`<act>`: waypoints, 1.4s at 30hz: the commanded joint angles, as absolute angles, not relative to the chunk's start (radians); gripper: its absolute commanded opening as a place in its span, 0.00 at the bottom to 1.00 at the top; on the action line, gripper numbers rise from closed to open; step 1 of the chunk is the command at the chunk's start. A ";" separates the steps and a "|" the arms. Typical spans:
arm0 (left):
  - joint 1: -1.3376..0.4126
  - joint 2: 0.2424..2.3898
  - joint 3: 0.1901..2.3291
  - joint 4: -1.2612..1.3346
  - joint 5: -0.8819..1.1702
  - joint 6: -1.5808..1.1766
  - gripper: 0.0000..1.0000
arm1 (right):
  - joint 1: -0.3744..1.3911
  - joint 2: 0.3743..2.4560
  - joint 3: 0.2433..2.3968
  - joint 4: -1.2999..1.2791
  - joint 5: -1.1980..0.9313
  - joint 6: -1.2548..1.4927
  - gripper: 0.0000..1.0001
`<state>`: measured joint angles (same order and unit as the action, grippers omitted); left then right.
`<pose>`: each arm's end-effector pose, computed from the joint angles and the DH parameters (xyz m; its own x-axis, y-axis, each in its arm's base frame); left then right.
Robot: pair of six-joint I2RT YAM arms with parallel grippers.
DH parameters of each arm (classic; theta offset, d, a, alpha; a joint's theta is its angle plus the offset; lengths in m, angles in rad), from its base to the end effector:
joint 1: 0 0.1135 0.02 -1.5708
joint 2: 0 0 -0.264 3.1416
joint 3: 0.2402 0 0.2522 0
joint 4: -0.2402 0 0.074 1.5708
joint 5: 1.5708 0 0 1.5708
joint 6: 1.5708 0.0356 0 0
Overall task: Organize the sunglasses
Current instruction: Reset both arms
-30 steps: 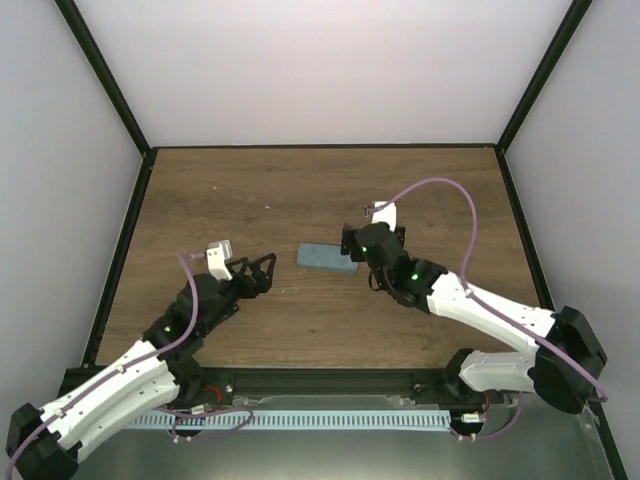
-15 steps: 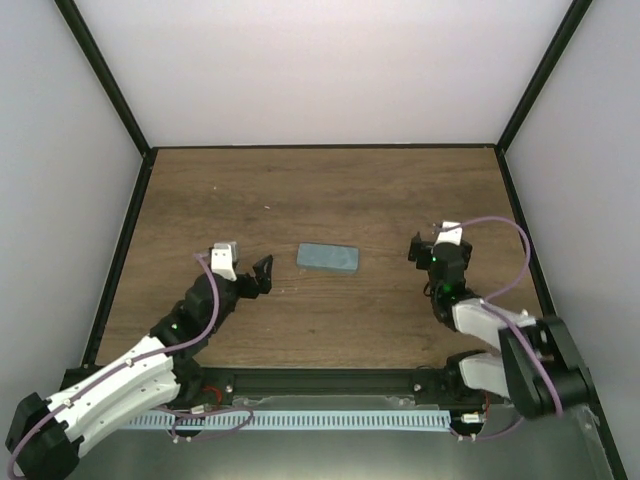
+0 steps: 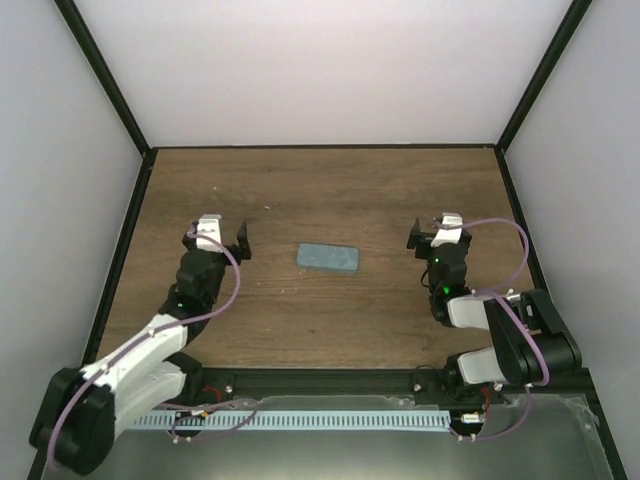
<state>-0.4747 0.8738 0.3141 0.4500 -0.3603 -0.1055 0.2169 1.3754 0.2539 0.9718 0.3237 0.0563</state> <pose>0.1806 -0.0787 0.2250 -0.1090 -0.0547 -0.9925 0.1051 0.9922 -0.0663 0.2326 0.0397 0.1618 -0.1396 0.0239 -0.9899 0.1112 0.9938 0.0083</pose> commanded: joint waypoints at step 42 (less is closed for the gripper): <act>0.032 1.537 0.270 1.155 0.139 0.075 1.00 | 0.101 1.538 0.173 1.390 0.107 -0.013 1.00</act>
